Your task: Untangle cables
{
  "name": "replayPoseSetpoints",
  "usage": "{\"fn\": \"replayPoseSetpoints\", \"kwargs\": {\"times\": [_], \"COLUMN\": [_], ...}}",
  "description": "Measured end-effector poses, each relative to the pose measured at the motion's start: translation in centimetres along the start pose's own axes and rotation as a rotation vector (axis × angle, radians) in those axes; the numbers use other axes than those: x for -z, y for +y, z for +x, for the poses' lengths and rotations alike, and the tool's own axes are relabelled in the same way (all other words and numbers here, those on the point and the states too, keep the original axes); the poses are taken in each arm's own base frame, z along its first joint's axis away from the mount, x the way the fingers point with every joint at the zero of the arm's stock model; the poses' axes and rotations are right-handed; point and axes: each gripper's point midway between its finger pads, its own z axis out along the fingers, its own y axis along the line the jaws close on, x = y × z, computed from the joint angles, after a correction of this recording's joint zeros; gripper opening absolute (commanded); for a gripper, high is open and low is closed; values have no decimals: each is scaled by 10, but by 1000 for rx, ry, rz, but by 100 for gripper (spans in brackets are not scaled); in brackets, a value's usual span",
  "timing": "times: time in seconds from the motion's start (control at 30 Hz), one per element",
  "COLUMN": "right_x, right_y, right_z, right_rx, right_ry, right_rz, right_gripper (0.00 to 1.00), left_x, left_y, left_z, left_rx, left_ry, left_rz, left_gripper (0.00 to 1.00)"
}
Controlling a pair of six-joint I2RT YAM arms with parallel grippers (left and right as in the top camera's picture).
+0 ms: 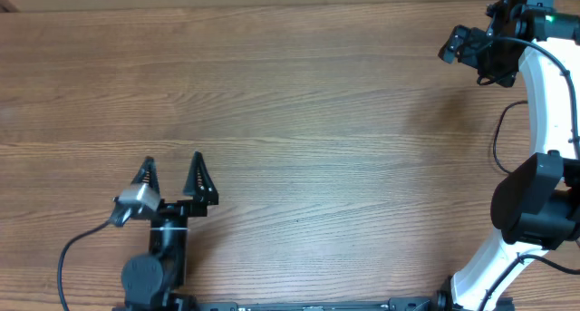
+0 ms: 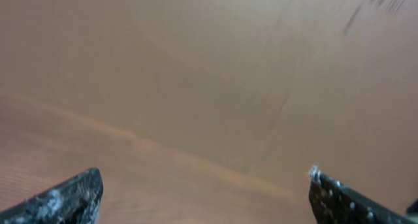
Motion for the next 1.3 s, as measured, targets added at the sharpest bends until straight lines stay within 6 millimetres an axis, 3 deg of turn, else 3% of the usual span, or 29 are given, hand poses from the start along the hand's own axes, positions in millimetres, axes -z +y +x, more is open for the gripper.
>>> {"fn": "replayPoseSetpoints", "kwargs": {"times": [0.3, 0.4, 0.5, 1.3], "right_x": [0, 0, 0, 0], "right_y": [0, 0, 0, 0], "right_z": [0, 0, 0, 0], "right_rx": [0, 0, 0, -1], "right_ry": [0, 0, 1, 0], "right_rz": [0, 1, 1, 1], "right_gripper": [100, 100, 100, 100], "left_x": [11, 13, 22, 22], "left_y": [15, 33, 59, 59], "left_z": [2, 26, 63, 64], "left_rx": [0, -21, -50, -124], "left_ry": [-46, 53, 206, 223], "left_rz": [-27, -99, -201, -179], "left_gripper": [100, 100, 100, 100]}}
